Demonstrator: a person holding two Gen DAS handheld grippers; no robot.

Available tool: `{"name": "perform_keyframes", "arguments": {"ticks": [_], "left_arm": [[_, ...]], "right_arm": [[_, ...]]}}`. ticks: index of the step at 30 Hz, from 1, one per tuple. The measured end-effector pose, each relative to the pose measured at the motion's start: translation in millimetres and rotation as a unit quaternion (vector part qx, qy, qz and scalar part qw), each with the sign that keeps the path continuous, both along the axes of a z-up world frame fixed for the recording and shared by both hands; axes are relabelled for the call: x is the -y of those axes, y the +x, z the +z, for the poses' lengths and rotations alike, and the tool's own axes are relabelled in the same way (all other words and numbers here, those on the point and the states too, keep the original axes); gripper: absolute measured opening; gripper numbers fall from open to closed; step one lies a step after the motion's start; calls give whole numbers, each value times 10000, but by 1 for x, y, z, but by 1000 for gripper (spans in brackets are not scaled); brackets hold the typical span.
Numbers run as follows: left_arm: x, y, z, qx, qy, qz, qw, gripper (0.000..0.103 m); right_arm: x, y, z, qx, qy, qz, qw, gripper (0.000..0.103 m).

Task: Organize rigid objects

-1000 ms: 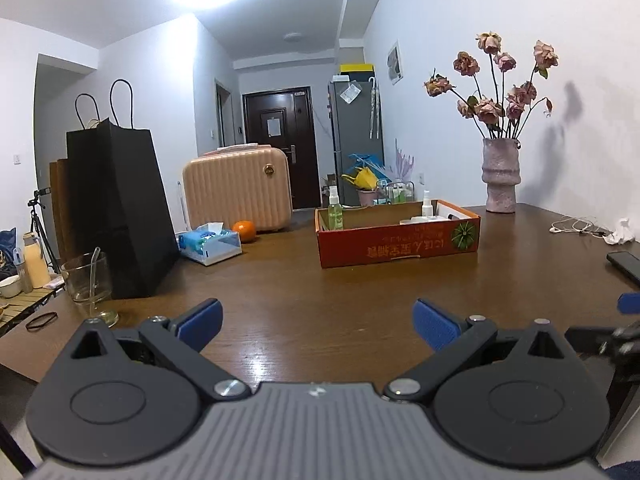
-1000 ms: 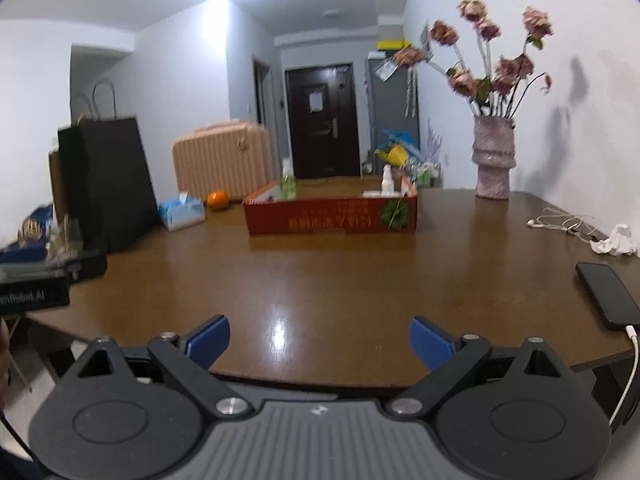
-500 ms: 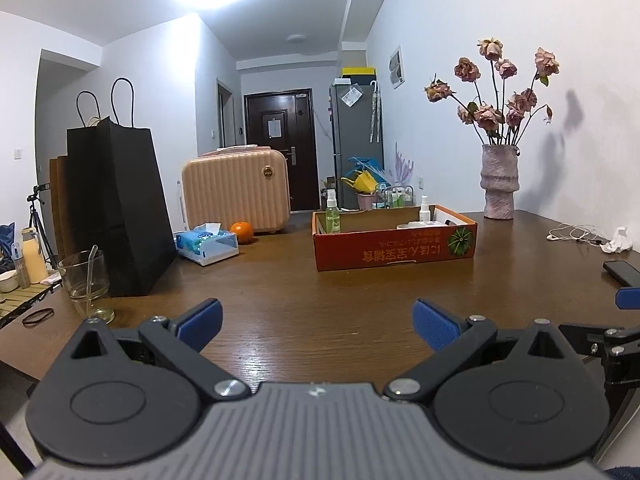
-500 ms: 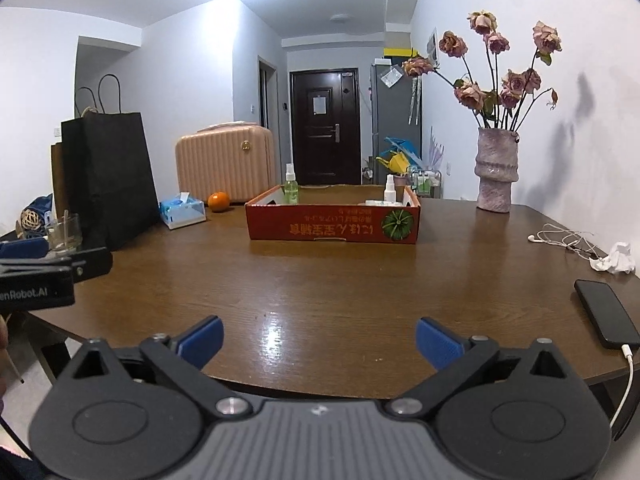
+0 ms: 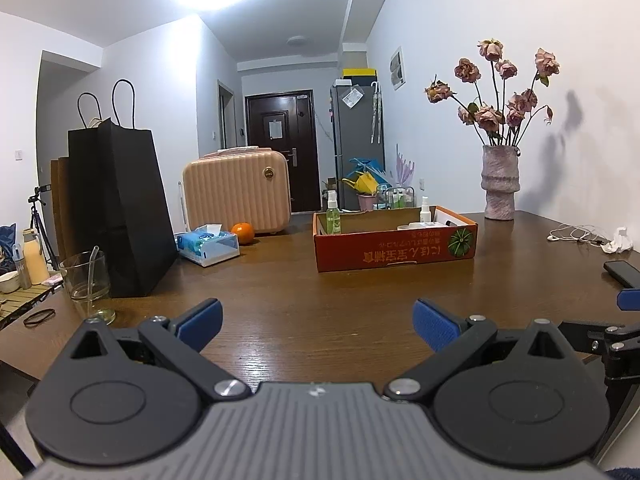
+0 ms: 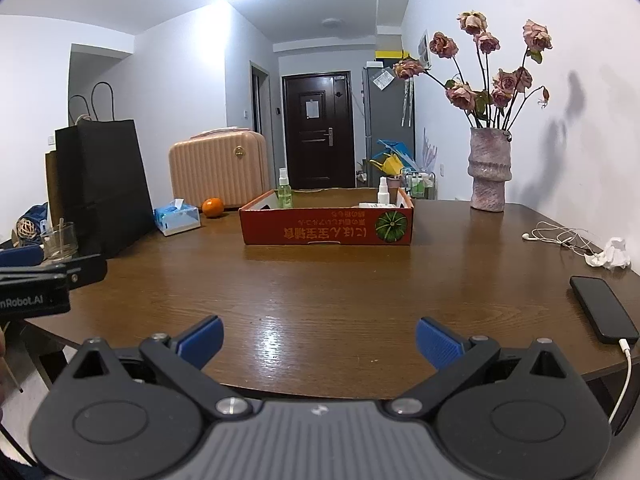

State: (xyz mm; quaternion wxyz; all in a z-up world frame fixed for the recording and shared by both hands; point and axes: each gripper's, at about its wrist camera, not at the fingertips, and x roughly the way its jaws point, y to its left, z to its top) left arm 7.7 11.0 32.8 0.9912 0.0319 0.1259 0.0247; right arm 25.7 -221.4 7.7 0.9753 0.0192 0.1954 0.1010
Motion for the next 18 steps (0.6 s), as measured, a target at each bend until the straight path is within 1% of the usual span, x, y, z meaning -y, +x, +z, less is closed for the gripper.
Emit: {"name": "perform_keyframes", "arguments": {"ticks": [18], "left_arm": [[2, -1, 1, 42, 59, -29, 10000, 103]], "right_arm": [[1, 1, -1, -13, 5, -16, 10000, 103]]}}
